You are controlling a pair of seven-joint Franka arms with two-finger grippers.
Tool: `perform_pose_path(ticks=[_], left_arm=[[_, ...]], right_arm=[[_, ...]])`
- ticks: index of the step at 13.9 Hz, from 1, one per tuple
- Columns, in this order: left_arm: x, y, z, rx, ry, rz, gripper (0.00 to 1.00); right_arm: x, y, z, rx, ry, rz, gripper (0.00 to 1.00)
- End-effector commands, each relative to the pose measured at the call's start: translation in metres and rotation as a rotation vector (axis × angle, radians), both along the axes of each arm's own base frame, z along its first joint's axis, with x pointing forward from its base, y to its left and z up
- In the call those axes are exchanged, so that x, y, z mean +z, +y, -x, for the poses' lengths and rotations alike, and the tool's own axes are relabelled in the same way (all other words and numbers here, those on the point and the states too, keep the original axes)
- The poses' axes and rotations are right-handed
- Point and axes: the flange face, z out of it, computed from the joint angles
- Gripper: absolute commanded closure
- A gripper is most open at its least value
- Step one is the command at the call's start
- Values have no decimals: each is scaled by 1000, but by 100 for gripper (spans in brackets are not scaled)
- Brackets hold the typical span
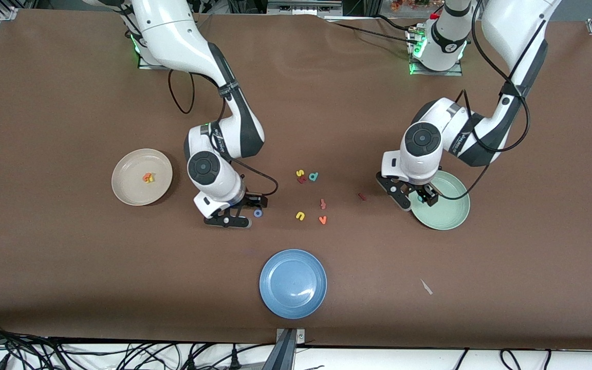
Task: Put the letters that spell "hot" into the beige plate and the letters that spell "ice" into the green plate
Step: 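Grasp the blue ring with the right gripper while the left gripper grasps the red bar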
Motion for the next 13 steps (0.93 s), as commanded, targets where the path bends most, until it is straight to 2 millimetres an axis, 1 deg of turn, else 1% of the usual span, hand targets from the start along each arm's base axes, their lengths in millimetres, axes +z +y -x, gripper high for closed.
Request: perform_pose_path(ticks=[1,2,4,5,6,7,8,9,10,12,13], left_arm=[[22,-28,-4,190,-13,44,0],[27,-33,-6,258,-30,55,0],[35,-54,-11,337,-38,102,0],[33,-56,-14,338,-34,106,0],[34,-52,-20,340,-41,108,0],[21,-48,-26,331,-35,103,0],[23,-42,-35,319,-43,105,0],[27,-42,-37,299,-47,109,0],[28,-41,-39,325,-42,119,0],[25,-40,-39,489,-47,125,0],[25,-49,-35,583,-63,118,0]], right_arm=[[-12,10,-10,17,13,-7,0],[-17,12,-10,44,12,-5,0],[-27,17,-9,87,26,7,0],[-33,21,-8,123,36,29,0],[-34,24,-9,159,39,57,0],[-36,26,-9,169,43,64,0],[-37,26,-9,178,45,67,0],[-41,26,-8,201,47,69,0],[-41,25,-9,215,46,69,0],[-41,25,-9,220,45,69,0],[-40,24,-10,218,44,67,1]])
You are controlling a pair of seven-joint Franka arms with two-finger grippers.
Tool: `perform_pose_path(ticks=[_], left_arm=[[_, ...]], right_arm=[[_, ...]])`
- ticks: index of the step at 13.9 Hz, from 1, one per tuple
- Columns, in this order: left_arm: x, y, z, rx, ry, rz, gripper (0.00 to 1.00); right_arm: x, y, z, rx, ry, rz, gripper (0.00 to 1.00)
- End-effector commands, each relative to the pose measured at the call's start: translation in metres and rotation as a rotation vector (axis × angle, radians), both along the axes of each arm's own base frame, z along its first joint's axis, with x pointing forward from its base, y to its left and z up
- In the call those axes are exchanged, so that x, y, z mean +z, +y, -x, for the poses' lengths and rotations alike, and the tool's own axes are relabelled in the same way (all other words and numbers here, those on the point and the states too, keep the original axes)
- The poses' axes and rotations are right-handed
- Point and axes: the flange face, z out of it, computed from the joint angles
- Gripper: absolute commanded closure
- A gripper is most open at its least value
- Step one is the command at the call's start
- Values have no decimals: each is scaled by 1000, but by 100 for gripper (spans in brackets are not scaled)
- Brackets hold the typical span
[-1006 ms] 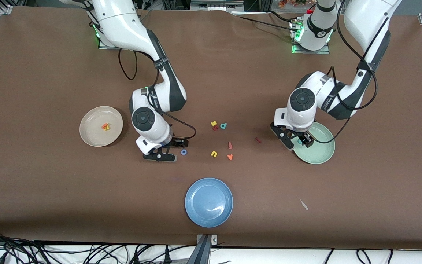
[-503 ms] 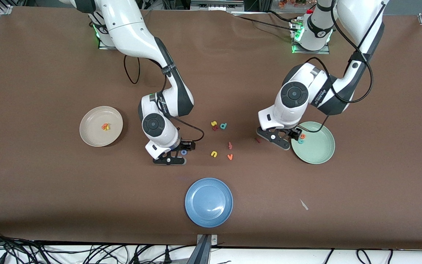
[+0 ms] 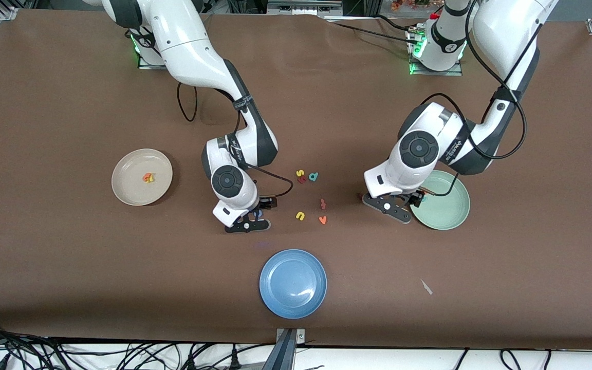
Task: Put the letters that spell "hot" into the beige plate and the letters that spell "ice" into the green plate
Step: 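Grasp the blue ring with the right gripper while the left gripper grasps the red bar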
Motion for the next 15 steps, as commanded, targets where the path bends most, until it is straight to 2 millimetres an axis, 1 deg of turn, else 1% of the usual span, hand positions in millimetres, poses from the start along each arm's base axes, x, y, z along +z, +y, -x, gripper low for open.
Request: perform_pose_path(ticks=[1,2,3,4,7,8,9,10,11,12,13,14,15], left_arm=[[1,-26,7,228,-2,-1,0],[-5,-31,10,292,1,-7,0],[-12,-33,11,343,7,-9,0],[-20,-33,11,385,17,-14,0],[-37,-45,18,572,28,-20,0],[-42,-48,21,617,37,-17,0],[-49,-52,22,663,59,8,0],[-52,-55,22,690,69,39,1],[-58,-52,20,704,71,51,3],[-63,-51,20,708,78,49,9],[-69,-54,23,720,86,41,10],[-74,-56,27,751,91,34,16],[-77,-56,27,768,90,38,18]], right_arm=[[3,2,-9,24,-4,2,3],[3,2,-9,24,-4,2,6],[3,2,-9,24,-4,2,14],[2,0,-9,23,-3,3,19],[2,1,-10,37,-5,2,27],[3,2,-10,40,-8,0,28],[3,1,-11,39,-8,0,33],[3,2,-11,40,-9,0,35],[3,3,-11,41,-11,0,39],[2,3,-11,42,-11,0,42],[4,5,-12,45,-16,-2,43],[2,5,-13,45,-17,-1,44],[2,6,-13,46,-18,-2,46]])
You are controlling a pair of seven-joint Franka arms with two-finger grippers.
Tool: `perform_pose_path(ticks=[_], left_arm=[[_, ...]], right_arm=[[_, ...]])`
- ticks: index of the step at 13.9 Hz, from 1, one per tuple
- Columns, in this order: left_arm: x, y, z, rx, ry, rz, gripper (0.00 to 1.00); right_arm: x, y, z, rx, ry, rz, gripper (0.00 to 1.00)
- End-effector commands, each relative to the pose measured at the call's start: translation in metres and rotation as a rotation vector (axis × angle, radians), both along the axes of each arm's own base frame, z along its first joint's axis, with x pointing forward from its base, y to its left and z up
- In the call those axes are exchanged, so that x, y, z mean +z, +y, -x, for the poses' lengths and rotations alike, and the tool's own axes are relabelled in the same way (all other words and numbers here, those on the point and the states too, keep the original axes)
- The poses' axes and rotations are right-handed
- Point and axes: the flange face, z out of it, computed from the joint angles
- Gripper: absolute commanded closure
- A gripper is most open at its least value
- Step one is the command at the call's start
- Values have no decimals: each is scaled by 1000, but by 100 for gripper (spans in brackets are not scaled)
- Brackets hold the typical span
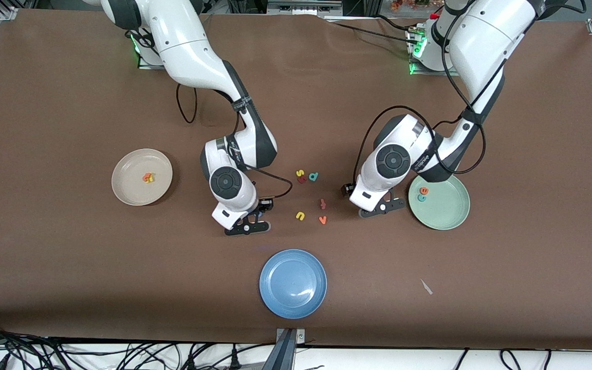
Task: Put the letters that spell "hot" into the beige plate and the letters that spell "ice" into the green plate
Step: 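Grasp the blue ring with the right gripper while the left gripper grasps the red bar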
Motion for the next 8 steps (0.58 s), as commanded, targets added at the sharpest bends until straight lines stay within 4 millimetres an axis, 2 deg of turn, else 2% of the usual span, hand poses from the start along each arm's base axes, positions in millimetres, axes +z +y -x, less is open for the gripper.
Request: perform_pose_path(ticks=[1,2,5,7,8], left_arm=[[-11,-4,4,55,13,21,24],[-16,-5,6,58,2,32,32],[-35,4,14,83,-27,62,33],[-37,3,16,86,-26,62,49],[-38,2,17,87,-25,61,55]], right_arm=[[-5,5,-5,21,-5,5,47],[-7,7,-4,21,-3,3,50],[-6,8,-4,25,-5,0,59],[-7,9,-4,23,-6,-2,68],[-9,9,-3,22,-3,-1,70]])
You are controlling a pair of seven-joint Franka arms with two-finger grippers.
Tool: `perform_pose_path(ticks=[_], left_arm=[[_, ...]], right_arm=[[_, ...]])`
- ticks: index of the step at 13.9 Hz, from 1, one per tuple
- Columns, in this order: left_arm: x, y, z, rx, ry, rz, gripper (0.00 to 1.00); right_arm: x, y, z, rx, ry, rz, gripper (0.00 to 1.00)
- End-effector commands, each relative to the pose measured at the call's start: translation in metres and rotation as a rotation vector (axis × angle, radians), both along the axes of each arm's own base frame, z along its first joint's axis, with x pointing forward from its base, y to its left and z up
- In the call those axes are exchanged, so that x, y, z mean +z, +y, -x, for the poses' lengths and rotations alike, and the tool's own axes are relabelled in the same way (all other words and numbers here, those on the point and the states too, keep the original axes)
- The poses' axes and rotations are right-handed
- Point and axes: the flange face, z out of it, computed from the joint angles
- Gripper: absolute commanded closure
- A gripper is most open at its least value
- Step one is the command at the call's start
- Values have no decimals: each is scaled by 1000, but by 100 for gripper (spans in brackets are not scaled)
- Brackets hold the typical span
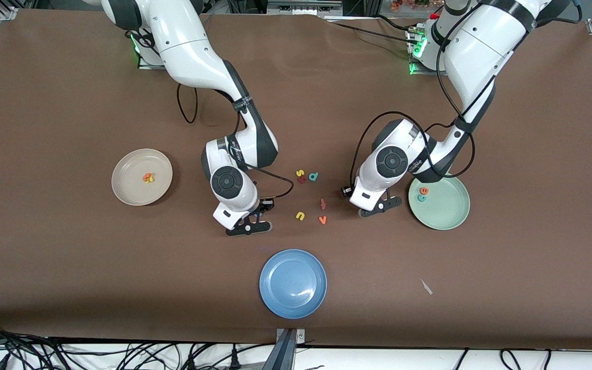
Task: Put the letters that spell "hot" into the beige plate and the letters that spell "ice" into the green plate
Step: 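Grasp the blue ring with the right gripper while the left gripper grasps the red bar, then drop the blue ring on the white plate while the left gripper drops the bar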
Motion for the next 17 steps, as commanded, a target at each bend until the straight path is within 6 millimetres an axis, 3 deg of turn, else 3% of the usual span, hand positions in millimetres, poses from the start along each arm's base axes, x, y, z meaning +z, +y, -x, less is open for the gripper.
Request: perform_pose_path(ticks=[1,8,12,13,15,16,17], left_arm=[[3,1,2,30,3,14,60],[-5,14,-8,59,-23,34,63],[-10,14,-9,60,-38,46,64],[-12,15,-9,62,-36,45,66],[-12,16,-9,53,-38,42,92],[-12,21,-11,53,-36,40,100],[-11,21,-11,52,-37,39,100]], right_arm=[[-11,6,-3,17,0,2,72],[-4,2,-3,19,33,17,82],[39,-21,-16,6,40,47,83],[48,-41,-19,8,62,68,83],[72,-81,-19,32,129,92,83],[81,-109,-19,45,148,95,83],[89,-137,-15,57,165,86,83]])
